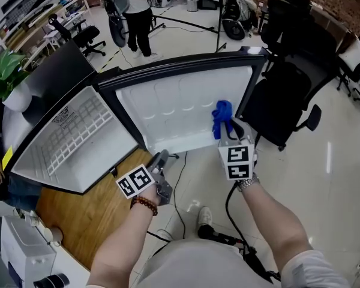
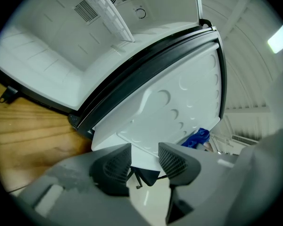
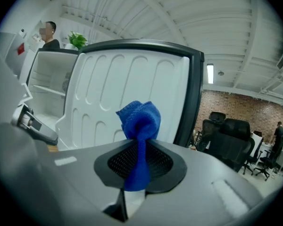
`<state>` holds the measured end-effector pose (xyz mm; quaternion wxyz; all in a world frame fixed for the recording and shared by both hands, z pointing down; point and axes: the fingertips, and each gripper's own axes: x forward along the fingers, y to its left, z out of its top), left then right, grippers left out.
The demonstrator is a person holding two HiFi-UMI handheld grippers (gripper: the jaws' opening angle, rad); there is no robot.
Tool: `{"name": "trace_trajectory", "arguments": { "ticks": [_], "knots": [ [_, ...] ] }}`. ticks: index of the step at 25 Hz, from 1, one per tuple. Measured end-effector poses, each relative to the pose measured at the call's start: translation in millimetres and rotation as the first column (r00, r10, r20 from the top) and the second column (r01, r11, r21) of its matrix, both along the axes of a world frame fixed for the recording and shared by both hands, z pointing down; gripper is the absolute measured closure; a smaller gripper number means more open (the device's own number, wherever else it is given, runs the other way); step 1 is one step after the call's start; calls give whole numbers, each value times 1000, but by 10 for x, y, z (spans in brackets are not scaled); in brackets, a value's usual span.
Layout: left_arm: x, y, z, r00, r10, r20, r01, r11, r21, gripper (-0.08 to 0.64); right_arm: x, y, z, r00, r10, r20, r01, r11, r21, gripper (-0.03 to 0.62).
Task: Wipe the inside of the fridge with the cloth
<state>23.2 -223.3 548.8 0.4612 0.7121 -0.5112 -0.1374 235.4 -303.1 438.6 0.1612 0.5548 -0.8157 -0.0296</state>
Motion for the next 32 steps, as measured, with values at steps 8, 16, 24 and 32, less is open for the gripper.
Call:
{"name": "trace_trajectory", "arguments": {
  "ticks": [8, 16, 24, 32],
  "knots": [
    [-172, 246, -39, 998, 6, 63, -7, 1000, 11, 382, -1177, 411, 162, 966, -259, 4, 259, 966, 7, 543],
    [-545, 493, -111, 990, -32, 140, 28, 999, 31, 382, -1975, 539, 357, 924, -382, 5, 381, 924, -30, 543],
    [-856, 657, -100, 983, -70, 167, 66, 997, 28, 382, -2317, 475, 594, 917, -399, -8, 398, 914, -80, 543],
    [-908, 692, -66, 981, -62, 183, 58, 998, 23, 382, -2249, 333, 782, 936, -349, -46, 343, 934, -105, 543]
  ]
}}
